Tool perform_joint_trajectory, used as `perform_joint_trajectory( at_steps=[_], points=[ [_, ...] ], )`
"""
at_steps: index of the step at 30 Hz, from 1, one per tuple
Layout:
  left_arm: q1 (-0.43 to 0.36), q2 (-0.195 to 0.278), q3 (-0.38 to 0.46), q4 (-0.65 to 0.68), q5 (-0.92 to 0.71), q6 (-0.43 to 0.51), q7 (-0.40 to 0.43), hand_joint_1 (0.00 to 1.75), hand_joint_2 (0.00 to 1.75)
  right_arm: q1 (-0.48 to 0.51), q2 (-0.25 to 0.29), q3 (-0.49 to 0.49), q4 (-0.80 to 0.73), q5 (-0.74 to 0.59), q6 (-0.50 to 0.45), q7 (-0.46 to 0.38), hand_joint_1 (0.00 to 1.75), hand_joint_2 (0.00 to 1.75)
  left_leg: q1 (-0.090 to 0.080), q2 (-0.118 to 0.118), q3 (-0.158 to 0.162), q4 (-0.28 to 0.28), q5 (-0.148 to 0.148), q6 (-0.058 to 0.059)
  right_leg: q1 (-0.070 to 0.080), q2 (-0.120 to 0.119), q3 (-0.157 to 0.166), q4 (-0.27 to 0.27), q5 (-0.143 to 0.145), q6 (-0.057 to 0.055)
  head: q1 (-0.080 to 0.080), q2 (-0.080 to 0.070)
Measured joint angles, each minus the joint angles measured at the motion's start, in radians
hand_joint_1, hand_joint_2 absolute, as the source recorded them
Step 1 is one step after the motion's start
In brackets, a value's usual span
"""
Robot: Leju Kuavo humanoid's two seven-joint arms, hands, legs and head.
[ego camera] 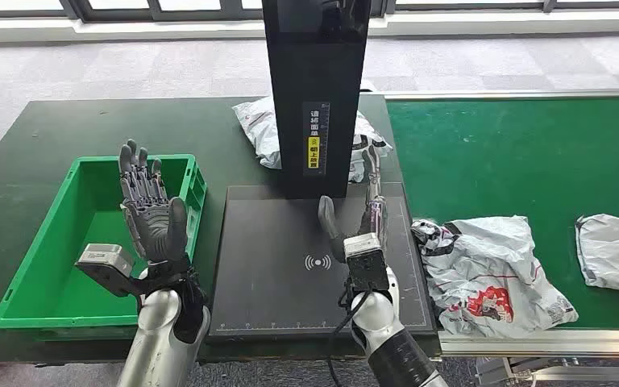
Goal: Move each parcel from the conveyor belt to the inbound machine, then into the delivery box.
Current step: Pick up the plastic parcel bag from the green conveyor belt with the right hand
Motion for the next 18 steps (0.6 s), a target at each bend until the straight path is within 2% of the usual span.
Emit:
perform_joint_trajectory(
  at_steps=[1, 2, 3, 4, 7, 10, 15, 18],
  points=[
    [0.0, 0.0, 0.0, 0.001, 0.005, 0.007, 0.0, 0.0, 1.75, 0.0, 0.0, 0.0, 0.0, -0.004, -0.001, 0.0, 0.0, 1.16, 0.0, 0.0, 0.0, 0.0, 0.0, 0.0, 0.0, 0.0, 0.0, 0.0, 0.0, 0.0, 0.0, 0.0],
    [0.0, -0.001, 0.001, 0.001, 0.013, 0.016, 0.0, 0.0, 1.75, 0.0, 0.0, 0.0, 0.001, -0.006, -0.005, 0.0, 0.0, 0.87, 0.0, 0.0, 0.0, 0.0, 0.0, 0.0, 0.0, 0.0, 0.0, 0.0, 0.0, 0.0, 0.0, 0.0],
    [0.0, -0.003, 0.003, 0.002, 0.028, 0.032, 0.0, 0.0, 1.75, 0.0, 0.001, 0.0, 0.002, -0.013, -0.013, 0.0, 0.0, 0.44, 0.0, 0.0, 0.0, 0.0, 0.0, 0.0, 0.0, 0.0, 0.0, 0.0, 0.0, 0.0, 0.0, 0.0],
    [0.0, -0.006, 0.006, 0.002, 0.043, 0.049, 0.0, 0.0, 1.75, 0.001, 0.002, -0.001, 0.004, -0.024, -0.022, 0.0, 0.0, 0.44, 0.0, 0.0, 0.0, 0.0, 0.0, 0.0, 0.0, 0.0, 0.0, 0.0, 0.0, 0.0, 0.0, 0.0],
    [0.007, -0.012, 0.02, -0.026, 0.069, 0.08, 0.0, 0.0, 1.75, 0.016, 0.012, -0.016, -0.018, -0.095, -0.029, 0.001, 0.0, 1.75, 0.0, 0.0, 0.0, 0.0, 0.0, 0.0, 0.0, 0.0, 0.0, 0.0, 0.0, 0.0, 0.0, 0.0],
    [0.012, -0.016, 0.042, -0.066, 0.111, 0.04, 0.0, 0.0, 1.75, 0.028, 0.023, -0.043, -0.059, -0.142, 0.003, 0.0, 0.0, 1.75, 0.0, 0.0, 0.0, 0.0, 0.0, 0.0, 0.0, 0.0, 0.0, 0.0, 0.0, 0.0, 0.0, 0.0],
    [0.014, -0.014, 0.061, -0.058, 0.15, -0.113, 0.0, 0.0, 1.75, 0.036, 0.032, -0.087, -0.074, -0.155, 0.186, 0.001, 0.0, 1.75, 0.0, 0.0, 0.0, 0.0, 0.0, 0.0, 0.0, 0.0, 0.0, 0.0, 0.0, 0.0, 0.0, 0.0],
    [0.014, -0.01, 0.059, -0.044, 0.156, -0.163, 0.0, 0.0, 1.75, 0.04, 0.031, -0.089, -0.074, -0.146, 0.227, 0.001, 0.0, 1.75, 0.0, 0.0, 0.0, 0.0, 0.0, 0.0, 0.0, 0.0, 0.0, 0.0, 0.0, 0.0, 0.0, 0.0]
  ],
)
